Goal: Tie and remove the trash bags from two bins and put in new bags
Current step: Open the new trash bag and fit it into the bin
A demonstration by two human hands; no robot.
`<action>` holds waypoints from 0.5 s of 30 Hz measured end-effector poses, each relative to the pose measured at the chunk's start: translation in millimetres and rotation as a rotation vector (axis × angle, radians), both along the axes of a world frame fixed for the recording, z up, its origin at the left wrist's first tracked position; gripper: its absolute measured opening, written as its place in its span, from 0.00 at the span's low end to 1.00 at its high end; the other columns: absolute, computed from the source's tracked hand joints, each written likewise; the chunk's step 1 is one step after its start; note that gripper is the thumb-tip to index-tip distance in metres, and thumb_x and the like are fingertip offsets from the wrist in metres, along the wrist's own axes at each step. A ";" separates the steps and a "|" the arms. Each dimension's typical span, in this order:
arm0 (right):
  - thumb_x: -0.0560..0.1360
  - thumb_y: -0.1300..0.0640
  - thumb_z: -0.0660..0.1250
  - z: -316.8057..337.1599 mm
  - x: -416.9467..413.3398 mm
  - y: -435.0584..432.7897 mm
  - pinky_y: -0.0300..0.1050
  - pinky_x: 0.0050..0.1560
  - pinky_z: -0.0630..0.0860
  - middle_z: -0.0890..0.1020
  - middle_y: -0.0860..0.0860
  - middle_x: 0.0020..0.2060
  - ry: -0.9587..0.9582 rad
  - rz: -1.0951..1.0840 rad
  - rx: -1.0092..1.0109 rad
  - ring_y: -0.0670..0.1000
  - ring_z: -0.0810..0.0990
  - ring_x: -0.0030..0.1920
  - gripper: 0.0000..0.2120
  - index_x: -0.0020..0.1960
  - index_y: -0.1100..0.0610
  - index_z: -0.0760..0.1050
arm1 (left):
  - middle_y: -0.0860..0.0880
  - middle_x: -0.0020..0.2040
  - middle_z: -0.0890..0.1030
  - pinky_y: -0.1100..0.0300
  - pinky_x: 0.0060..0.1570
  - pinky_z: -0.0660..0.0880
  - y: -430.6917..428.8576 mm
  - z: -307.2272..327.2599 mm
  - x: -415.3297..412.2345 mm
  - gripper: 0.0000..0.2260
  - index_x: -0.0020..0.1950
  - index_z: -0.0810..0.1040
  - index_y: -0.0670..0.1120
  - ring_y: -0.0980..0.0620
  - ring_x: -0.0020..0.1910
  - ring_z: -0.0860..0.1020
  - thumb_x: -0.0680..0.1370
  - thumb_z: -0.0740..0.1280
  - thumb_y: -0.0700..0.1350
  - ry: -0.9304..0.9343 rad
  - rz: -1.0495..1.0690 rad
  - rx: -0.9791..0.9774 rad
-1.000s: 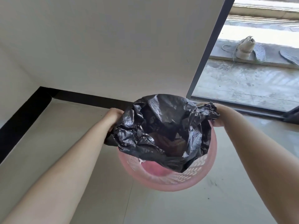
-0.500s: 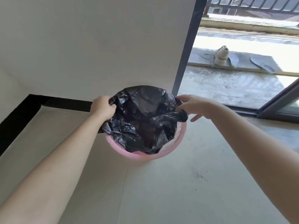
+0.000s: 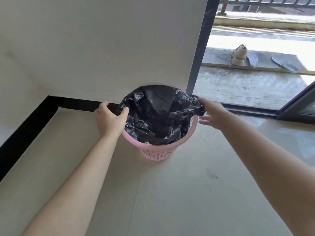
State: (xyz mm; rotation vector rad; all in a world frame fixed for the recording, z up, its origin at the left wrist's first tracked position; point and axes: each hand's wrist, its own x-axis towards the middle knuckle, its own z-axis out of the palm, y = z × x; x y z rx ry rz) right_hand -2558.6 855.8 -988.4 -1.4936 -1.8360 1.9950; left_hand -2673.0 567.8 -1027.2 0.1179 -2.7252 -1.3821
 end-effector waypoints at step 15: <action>0.76 0.56 0.54 -42.3 38.6 -97.7 0.55 0.50 0.84 0.82 0.52 0.44 0.291 -0.564 -0.066 0.55 0.84 0.48 0.13 0.46 0.54 0.78 | 0.48 0.45 0.80 0.54 0.43 0.76 24.0 -34.9 54.1 0.14 0.51 0.77 0.43 0.46 0.42 0.79 0.75 0.69 0.53 -0.144 0.580 0.620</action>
